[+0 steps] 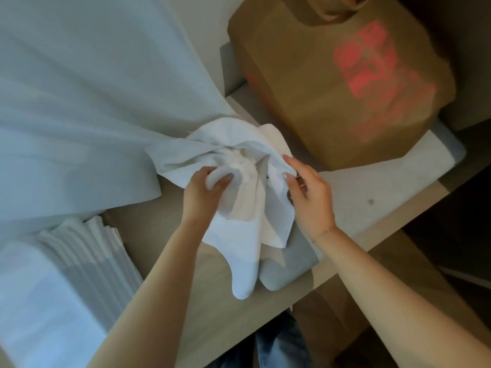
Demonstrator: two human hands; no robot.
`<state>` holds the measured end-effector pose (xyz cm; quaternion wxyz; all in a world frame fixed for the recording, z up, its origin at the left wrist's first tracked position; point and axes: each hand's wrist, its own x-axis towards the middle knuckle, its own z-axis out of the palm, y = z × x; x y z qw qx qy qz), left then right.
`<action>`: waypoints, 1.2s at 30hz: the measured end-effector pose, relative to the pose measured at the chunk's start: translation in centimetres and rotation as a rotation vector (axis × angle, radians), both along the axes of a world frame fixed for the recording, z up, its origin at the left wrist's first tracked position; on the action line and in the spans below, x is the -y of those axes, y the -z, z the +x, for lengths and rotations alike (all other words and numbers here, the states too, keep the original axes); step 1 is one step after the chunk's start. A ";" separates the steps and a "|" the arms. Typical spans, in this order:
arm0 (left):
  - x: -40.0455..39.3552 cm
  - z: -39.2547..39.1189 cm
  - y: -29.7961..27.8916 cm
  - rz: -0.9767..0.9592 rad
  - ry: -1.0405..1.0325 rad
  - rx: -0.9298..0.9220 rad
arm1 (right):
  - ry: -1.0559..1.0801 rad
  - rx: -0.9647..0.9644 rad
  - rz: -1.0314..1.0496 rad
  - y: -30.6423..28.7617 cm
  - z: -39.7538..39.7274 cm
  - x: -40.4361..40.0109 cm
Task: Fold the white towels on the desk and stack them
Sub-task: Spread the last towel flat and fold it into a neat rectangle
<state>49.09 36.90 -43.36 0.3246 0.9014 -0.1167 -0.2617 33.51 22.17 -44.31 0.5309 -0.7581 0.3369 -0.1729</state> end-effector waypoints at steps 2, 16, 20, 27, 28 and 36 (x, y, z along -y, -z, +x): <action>-2.3 -0.9 -0.4 -0.060 -0.097 -0.099 | -0.044 0.000 -0.012 -0.9 -1.2 -1.1; -13.1 -8.4 -8.2 -0.544 -0.488 -0.616 | -0.193 -0.022 0.267 -11.0 -4.7 -11.1; -16.7 -9.9 -12.9 -0.494 -0.493 -0.550 | -0.215 -0.022 0.257 -15.5 -5.0 -16.2; -22.2 -11.3 -22.8 -0.685 -0.498 -0.751 | -0.280 0.010 0.213 -24.3 -5.5 -25.3; -22.6 -11.2 -24.2 -0.669 -0.530 -0.753 | -0.287 0.015 0.223 -25.4 -5.7 -26.2; -27.2 -10.1 -31.4 -0.589 -0.376 -0.435 | -0.453 0.016 0.028 -34.2 -6.2 -30.3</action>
